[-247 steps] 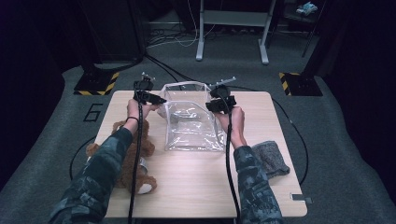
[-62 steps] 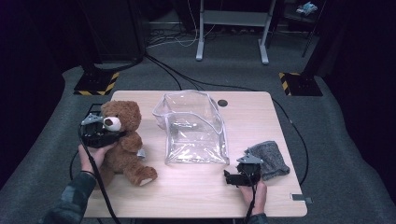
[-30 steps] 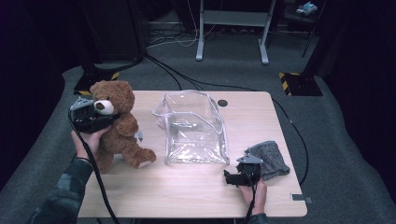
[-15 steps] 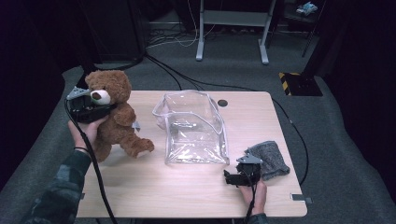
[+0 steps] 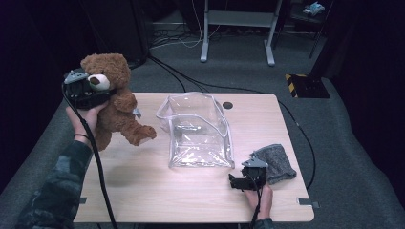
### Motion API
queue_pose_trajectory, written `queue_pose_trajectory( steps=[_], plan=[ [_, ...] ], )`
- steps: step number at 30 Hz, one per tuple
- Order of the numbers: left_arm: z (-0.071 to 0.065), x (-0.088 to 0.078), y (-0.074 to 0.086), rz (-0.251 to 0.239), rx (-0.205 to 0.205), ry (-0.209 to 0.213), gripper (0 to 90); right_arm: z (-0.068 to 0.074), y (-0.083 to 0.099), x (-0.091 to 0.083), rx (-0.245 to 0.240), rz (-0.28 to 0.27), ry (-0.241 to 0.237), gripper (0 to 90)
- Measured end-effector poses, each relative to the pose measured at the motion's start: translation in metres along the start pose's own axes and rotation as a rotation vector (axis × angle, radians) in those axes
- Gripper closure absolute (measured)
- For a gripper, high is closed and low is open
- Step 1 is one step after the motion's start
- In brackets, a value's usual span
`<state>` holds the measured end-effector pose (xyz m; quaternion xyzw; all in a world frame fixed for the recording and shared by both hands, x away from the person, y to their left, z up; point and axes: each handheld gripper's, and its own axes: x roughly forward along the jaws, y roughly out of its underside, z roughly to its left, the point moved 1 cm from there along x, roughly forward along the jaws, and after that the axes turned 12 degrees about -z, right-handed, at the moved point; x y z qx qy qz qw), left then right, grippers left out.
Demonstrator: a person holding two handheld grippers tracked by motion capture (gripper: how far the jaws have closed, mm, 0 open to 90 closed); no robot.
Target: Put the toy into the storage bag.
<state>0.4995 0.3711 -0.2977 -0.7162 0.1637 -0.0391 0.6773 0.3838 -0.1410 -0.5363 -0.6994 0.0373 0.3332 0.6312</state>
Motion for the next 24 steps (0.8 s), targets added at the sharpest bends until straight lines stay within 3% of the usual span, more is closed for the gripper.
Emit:
queue_pose_trajectory(
  steps=[15,24],
  plan=[
    [-0.002,0.014,-0.036,-0.028,0.035,-0.037,48.0,0.0,0.0,0.0,0.002,-0.002,0.001,7.2],
    [-0.013,0.025,-0.055,-0.054,0.048,-0.043,48.0,0.0,0.0,0.0,0.002,-0.004,0.002,7.2]
  ],
)
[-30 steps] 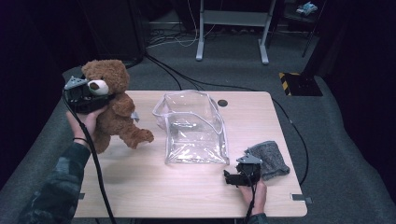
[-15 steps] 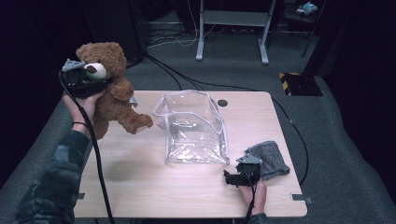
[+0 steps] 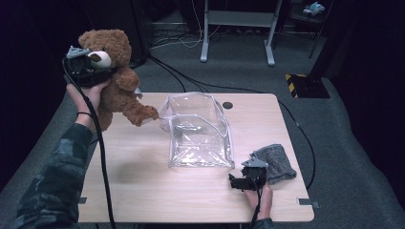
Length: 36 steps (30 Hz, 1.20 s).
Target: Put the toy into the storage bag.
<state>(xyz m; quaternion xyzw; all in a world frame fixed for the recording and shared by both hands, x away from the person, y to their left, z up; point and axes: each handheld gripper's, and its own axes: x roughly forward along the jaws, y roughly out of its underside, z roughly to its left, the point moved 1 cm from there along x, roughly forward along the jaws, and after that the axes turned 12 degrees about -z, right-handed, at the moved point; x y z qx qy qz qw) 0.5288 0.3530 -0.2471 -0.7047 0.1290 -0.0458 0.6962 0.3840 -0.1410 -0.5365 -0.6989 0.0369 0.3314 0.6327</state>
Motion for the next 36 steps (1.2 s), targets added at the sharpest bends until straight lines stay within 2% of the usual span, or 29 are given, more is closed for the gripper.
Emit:
queue_pose_trajectory(
  steps=[10,20,36],
  plan=[
    [-0.016,0.013,-0.019,-0.022,0.02,0.004,47.9,0.0,0.0,0.0,0.0,0.0,0.0,7.1],
    [-0.041,0.03,-0.036,-0.039,0.047,0.025,47.8,0.0,0.0,0.0,0.0,0.001,0.0,7.1],
    [-0.085,0.056,-0.047,-0.056,0.056,0.111,47.7,0.0,0.0,0.0,0.001,0.002,-0.003,7.1]
  ],
)
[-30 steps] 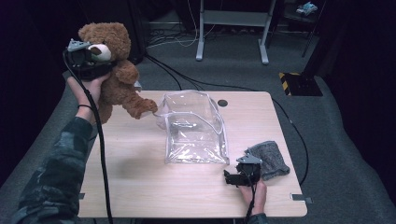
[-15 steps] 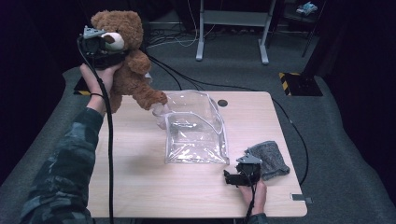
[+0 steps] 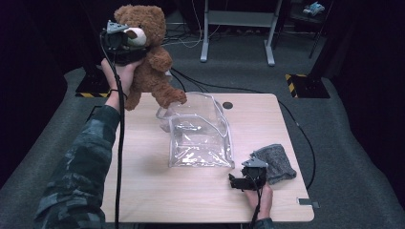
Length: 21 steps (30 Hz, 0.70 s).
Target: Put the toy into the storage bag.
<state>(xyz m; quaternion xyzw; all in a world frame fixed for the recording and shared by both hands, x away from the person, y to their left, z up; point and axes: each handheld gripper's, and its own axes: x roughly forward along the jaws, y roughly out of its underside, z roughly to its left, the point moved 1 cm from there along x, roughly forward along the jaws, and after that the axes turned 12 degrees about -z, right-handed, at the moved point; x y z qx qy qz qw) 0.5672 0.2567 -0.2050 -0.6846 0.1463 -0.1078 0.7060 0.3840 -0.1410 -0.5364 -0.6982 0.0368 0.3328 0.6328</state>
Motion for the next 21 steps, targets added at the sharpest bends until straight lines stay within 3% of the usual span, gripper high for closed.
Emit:
queue_pose_trajectory(
  steps=[21],
  plan=[
    [-0.05,0.034,0.005,0.006,-0.002,0.108,47.4,-0.001,0.0,0.0,-0.009,0.001,-0.003,7.1]
  ],
)
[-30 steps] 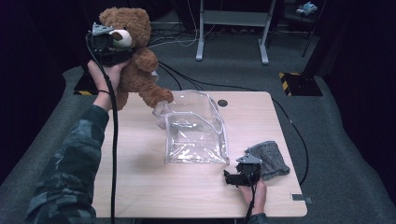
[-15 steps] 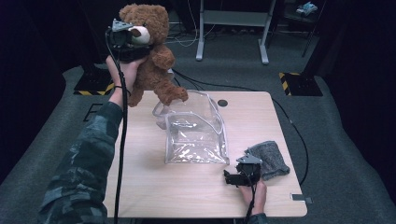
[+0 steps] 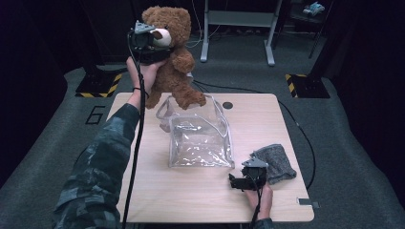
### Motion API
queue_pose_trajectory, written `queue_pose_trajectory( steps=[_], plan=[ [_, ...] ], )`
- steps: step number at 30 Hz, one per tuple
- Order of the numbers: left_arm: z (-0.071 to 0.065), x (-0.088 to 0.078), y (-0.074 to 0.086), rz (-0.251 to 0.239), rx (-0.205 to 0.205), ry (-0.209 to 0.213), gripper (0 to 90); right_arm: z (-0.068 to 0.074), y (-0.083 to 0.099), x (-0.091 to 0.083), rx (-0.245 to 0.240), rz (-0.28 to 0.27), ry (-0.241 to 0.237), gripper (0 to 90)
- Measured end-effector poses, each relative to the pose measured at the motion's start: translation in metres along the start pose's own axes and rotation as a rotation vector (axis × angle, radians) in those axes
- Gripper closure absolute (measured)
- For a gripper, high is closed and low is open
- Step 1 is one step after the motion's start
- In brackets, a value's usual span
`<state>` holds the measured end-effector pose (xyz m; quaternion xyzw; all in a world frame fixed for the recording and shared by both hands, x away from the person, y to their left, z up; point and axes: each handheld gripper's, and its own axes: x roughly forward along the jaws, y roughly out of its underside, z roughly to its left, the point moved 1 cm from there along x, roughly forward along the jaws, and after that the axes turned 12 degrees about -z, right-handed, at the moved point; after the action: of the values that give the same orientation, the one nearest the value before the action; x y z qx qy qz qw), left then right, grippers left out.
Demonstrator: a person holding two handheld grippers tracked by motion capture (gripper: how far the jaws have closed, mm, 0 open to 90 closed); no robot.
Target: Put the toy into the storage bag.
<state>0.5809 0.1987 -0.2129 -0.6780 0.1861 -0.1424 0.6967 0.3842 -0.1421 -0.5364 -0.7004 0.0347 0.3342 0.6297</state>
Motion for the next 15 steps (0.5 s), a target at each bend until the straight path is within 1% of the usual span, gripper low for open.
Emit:
queue_pose_trajectory(
  steps=[4,5,7,9,14,15],
  plan=[
    [-0.009,0.008,0.004,-0.004,-0.027,0.017,47.4,0.001,0.0,0.0,0.007,0.004,0.003,7.1],
    [-0.012,0.011,0.005,-0.003,-0.027,0.022,47.4,0.0,0.0,0.0,-0.003,0.0,0.001,7.1],
    [-0.016,0.014,0.008,-0.002,-0.032,0.033,47.3,0.0,0.0,0.0,-0.003,0.002,0.004,7.1],
    [-0.02,0.018,0.011,-0.003,-0.031,0.046,47.3,0.0,0.0,-0.001,0.007,0.005,0.005,7.1],
    [-0.028,0.028,0.021,0.002,-0.052,0.068,47.3,0.0,0.0,-0.001,0.006,0.005,0.009,7.1],
    [-0.028,0.03,0.023,0.007,-0.049,0.073,47.3,0.0,0.0,-0.001,0.006,0.005,0.009,7.1]
  ],
)
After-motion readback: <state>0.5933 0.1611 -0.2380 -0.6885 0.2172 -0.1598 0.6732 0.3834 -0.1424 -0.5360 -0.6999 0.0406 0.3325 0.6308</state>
